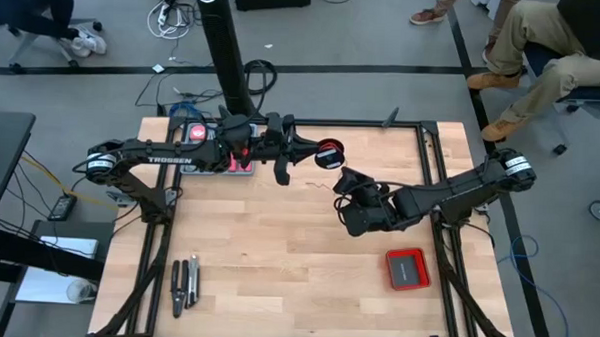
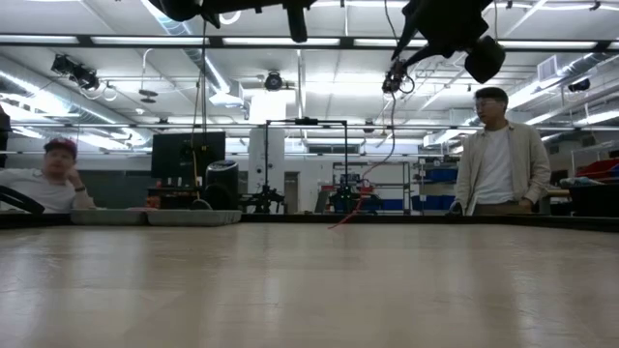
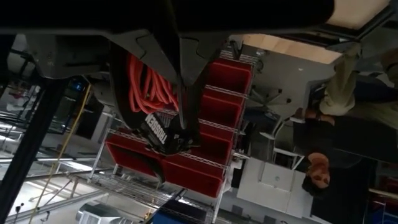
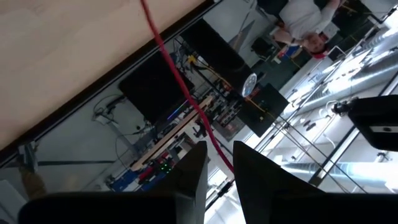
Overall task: Coil cords
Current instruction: Coil the red wire onto the spool
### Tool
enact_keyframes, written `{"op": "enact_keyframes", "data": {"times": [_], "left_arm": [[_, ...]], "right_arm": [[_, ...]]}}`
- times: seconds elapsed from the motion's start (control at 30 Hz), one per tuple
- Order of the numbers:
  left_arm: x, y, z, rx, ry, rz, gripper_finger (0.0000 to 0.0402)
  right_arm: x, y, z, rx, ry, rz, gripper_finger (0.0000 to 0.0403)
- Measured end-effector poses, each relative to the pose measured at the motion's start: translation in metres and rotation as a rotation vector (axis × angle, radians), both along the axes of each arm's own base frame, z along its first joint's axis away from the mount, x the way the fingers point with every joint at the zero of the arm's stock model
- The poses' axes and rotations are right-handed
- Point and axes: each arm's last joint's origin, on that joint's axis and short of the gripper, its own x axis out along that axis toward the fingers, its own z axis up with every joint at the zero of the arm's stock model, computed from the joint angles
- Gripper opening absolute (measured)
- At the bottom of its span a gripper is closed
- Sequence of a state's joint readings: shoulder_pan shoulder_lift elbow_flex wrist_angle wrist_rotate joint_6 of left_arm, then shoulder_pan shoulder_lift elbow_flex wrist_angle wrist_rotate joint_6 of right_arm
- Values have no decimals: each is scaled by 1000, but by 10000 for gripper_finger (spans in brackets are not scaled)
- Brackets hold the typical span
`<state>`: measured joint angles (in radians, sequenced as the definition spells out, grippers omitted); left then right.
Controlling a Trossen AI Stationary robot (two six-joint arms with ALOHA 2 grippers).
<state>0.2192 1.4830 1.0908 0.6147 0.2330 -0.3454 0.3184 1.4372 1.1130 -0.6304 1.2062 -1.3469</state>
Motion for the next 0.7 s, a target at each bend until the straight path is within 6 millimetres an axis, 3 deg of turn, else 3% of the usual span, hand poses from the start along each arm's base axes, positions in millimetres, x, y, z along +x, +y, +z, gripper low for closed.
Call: {"op": "enact_keyframes", "data": {"times": [0.27,0.5,0.7], "left_arm": [[0,0,0,1,-3,-5,0],[0,0,0,2,-3,-5,0],[0,0,0,2,-2,-8,0]], "right_arm": [[2,-4,-1,24,23,14,68],[4,-9,0,31,12,-2,9],[9,-13,4,54,-64,-18,3]]}}
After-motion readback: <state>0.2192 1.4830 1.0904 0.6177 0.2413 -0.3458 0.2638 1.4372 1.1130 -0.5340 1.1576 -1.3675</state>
